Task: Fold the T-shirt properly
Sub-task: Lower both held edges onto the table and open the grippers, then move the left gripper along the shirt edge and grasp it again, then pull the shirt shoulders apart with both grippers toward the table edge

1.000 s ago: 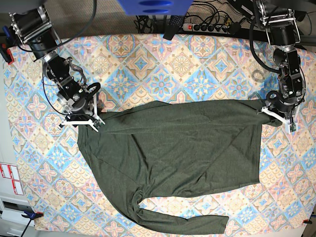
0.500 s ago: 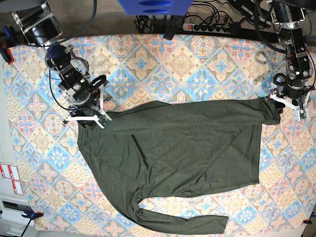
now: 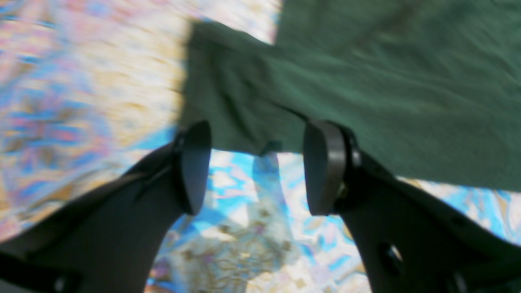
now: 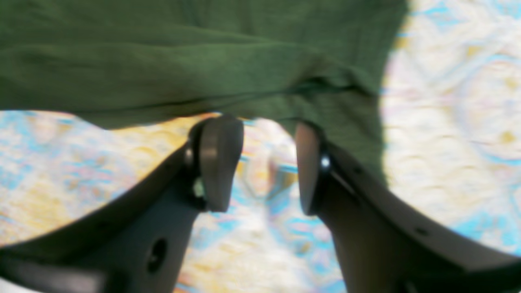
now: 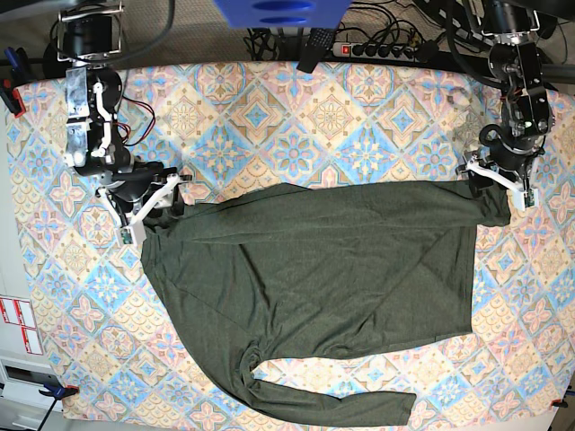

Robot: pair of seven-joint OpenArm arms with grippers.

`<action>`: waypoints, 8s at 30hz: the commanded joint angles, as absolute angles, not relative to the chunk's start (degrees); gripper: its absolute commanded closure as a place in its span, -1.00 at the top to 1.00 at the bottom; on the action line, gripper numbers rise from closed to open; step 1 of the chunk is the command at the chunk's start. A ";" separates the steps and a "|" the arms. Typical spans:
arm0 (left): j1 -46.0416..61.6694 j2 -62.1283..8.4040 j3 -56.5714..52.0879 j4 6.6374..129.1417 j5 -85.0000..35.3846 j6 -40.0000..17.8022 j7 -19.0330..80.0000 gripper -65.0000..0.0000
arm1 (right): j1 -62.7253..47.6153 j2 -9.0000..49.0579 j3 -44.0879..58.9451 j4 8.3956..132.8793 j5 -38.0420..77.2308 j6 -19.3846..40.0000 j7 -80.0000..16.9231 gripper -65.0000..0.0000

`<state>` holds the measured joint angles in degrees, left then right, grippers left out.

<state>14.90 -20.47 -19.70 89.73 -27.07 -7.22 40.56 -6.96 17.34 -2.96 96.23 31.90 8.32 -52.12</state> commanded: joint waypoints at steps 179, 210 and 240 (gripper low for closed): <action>-4.97 -12.09 -19.56 65.71 -27.21 -3.47 36.35 -1.00 | -10.15 13.32 5.49 95.87 50.42 8.40 -55.16 0.01; 5.85 -12.35 -23.60 85.85 -27.21 -3.47 44.26 -1.00 | 3.21 8.92 15.34 65.01 51.47 8.40 -55.08 0.02; 11.47 -14.90 -23.69 91.38 -27.21 -3.56 44.35 -1.00 | -0.31 10.77 27.30 66.77 51.47 8.40 -56.40 -0.89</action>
<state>12.05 -14.13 -23.40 90.21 -27.24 -3.64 45.71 -1.17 9.58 26.81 65.67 50.96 8.21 -57.65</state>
